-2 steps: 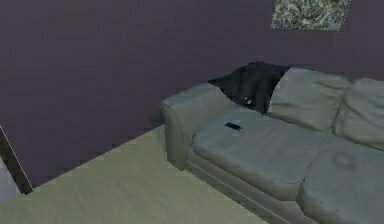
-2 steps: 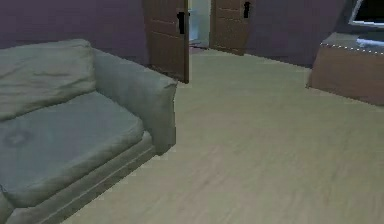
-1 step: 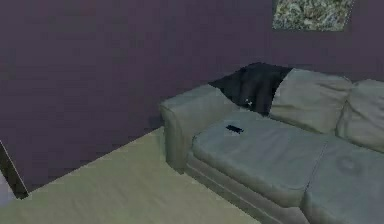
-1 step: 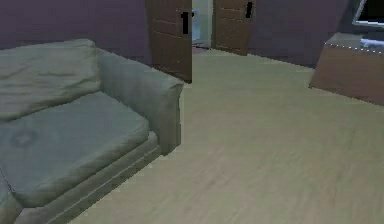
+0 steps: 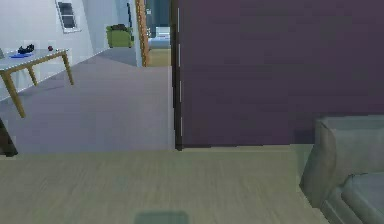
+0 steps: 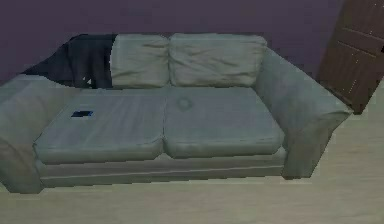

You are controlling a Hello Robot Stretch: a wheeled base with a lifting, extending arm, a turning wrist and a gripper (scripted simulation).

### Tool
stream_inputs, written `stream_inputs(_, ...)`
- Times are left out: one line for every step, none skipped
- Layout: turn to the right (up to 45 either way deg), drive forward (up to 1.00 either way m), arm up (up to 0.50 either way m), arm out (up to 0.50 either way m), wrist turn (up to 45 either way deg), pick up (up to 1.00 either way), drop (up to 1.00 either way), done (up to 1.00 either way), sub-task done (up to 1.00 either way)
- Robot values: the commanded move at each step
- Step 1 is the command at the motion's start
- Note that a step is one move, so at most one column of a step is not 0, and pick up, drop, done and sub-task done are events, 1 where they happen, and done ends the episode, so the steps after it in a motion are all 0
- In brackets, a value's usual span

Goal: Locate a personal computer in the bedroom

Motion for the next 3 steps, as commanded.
stream_inputs(-15.0,0.0,0.0,0.0,0.0,0.0,0.0,0.0,0.0)
stream_inputs(0.0,1.0,0.0,0.0,0.0,0.0,0.0,0.0,0.0)
stream_inputs(-3.0,0.0,0.0,0.0,0.0,0.0,0.0,0.0,0.0)
